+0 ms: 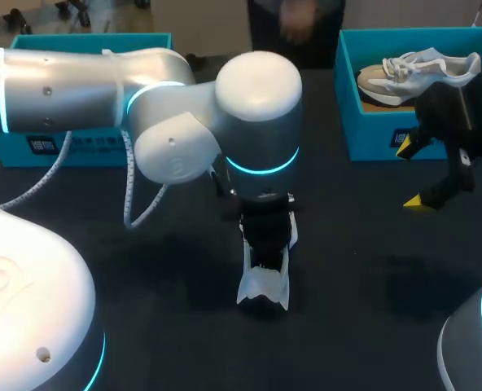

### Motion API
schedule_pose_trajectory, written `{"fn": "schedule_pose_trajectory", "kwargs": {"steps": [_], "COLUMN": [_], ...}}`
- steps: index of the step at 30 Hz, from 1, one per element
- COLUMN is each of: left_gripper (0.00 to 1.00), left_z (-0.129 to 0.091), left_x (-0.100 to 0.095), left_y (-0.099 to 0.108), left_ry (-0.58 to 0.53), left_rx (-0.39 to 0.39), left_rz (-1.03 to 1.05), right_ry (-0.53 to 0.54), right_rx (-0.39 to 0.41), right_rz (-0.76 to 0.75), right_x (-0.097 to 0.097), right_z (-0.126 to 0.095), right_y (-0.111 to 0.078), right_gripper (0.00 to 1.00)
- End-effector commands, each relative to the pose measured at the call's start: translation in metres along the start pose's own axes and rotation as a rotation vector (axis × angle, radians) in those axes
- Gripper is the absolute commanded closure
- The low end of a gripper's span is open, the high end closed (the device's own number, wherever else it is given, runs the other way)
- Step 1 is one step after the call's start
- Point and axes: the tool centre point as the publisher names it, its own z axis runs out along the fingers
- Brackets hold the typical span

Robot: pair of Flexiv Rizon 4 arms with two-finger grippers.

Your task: Take the shoe out of the shoebox, open the shoe tongue, remove and reinsert the insole, then place the shoe into the shoebox

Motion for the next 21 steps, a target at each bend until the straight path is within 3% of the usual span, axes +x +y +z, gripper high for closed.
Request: {"fn": "schedule_pose_trajectory", "kwargs": {"steps": [1,5,8,9,10,15,21], "left_gripper": [0.58,0.58,0.54,0.18,0.09,0.00,0.00], "left_z": [-0.030,-0.041,-0.045,-0.049,-0.052,-0.057,-0.057], "left_x": [0.012,0.020,0.024,0.028,0.031,0.039,0.039], "left_y": [-0.004,-0.007,-0.009,-0.012,-0.014,-0.019,-0.019], "left_ry": [0.039,0.050,0.045,0.053,0.064,0.068,0.068], "left_rx": [-0.014,-0.017,-0.025,-0.025,-0.027,-0.015,-0.015], "left_rz": [-0.101,-0.232,-0.311,-0.384,-0.414,-0.516,-0.516], "right_ry": [0.003,0.003,0.003,0.003,0.003,0.003,0.003], "right_rx": [0.004,0.004,0.004,0.004,0.004,0.004,0.004], "right_rz": [0.001,0.001,0.001,0.001,0.001,0.001,0.001], "right_x": [-0.002,-0.002,-0.002,-0.002,-0.002,-0.002,-0.002], "right_z": [0.001,0.001,0.001,0.001,0.001,0.001,0.001], "right_y": [0.001,0.001,0.001,0.001,0.001,0.001,0.001], "right_gripper": [0.00,0.00,0.00,0.00,0.00,0.00,0.00]}}
